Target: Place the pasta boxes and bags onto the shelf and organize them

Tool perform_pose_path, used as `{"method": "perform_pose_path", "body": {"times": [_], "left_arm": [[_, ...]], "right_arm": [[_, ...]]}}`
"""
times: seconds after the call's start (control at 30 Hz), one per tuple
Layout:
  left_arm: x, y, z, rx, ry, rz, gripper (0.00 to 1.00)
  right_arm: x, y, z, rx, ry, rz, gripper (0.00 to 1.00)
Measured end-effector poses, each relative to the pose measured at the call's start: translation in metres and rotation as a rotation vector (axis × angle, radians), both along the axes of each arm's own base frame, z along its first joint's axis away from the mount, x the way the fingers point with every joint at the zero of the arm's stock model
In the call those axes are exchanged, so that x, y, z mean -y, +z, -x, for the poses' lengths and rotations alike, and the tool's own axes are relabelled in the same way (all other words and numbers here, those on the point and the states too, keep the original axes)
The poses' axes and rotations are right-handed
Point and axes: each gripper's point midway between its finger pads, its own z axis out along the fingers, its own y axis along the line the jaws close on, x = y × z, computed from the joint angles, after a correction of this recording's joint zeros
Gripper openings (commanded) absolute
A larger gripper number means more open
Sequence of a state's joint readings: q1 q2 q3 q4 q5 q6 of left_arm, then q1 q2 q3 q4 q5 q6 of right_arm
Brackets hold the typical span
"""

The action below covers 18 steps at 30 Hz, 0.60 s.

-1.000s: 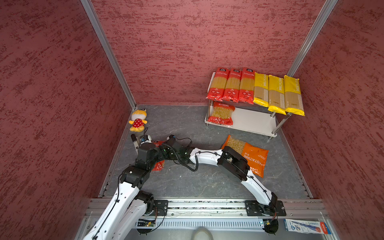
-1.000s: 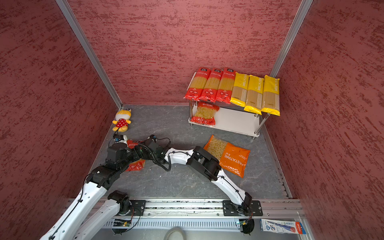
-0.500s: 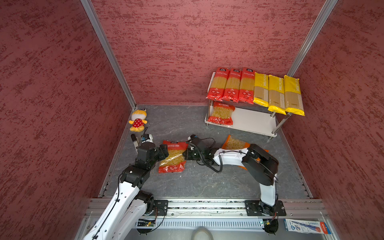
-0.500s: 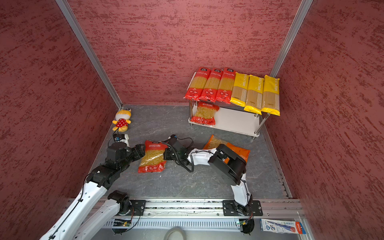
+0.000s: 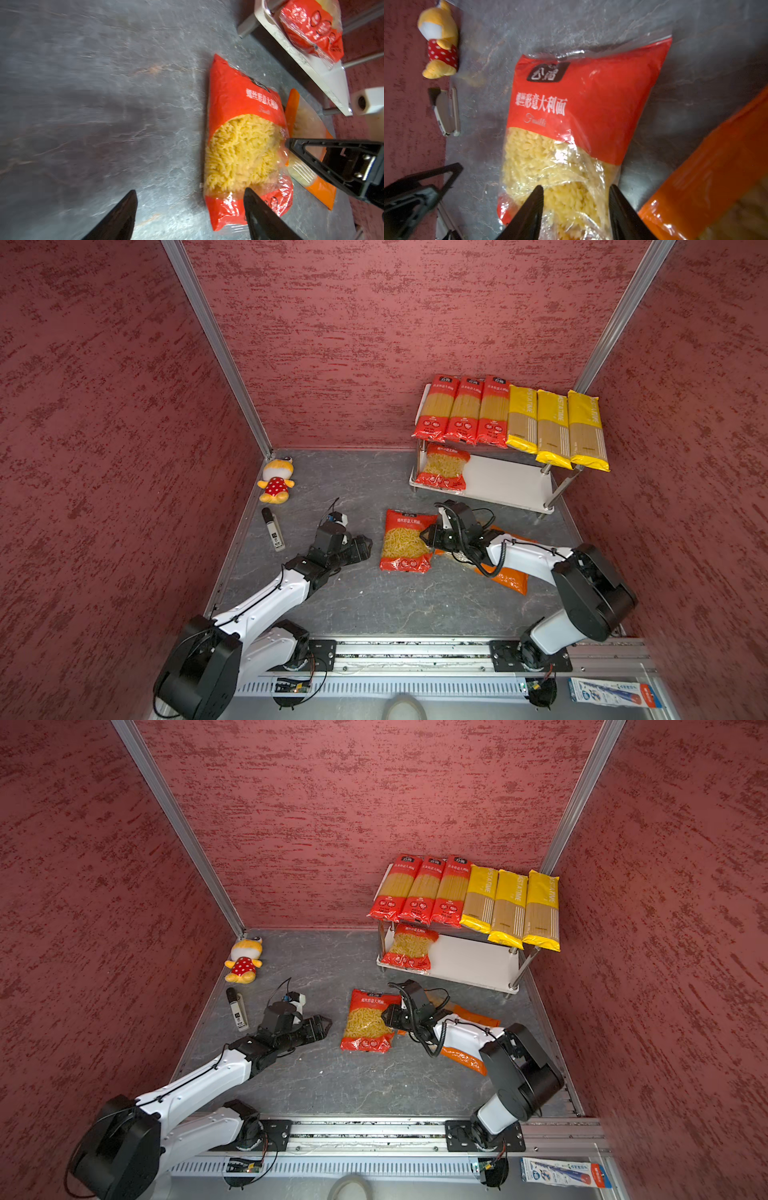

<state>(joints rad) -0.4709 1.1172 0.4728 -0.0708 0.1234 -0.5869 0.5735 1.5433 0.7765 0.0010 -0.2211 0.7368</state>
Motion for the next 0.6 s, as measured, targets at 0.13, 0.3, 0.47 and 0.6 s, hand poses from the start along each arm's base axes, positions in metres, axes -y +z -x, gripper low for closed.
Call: {"method": "perform_pose_path", "body": {"times": [0.13, 0.3, 0.47, 0.6], "left_arm": [[0.024, -0.008, -0.008, -0.009, -0.073, 0.028, 0.81], [0.044, -0.020, -0.020, -0.018, -0.123, 0.031, 0.79], [0.070, -0.028, -0.031, -0.003, -0.185, 0.052, 0.72], [0.085, -0.042, -0.035, -0.017, -0.216, 0.079, 0.64]], "right_arm": [[0.000, -0.002, 0.005, -0.030, -0.032, -0.016, 0.63], [0.003, -0.028, 0.023, -0.106, -0.058, 0.016, 0.64], [-0.009, -0.046, 0.023, -0.134, -0.046, 0.010, 0.63], [-0.024, -0.044, 0.015, -0.113, -0.016, -0.044, 0.57]]}}
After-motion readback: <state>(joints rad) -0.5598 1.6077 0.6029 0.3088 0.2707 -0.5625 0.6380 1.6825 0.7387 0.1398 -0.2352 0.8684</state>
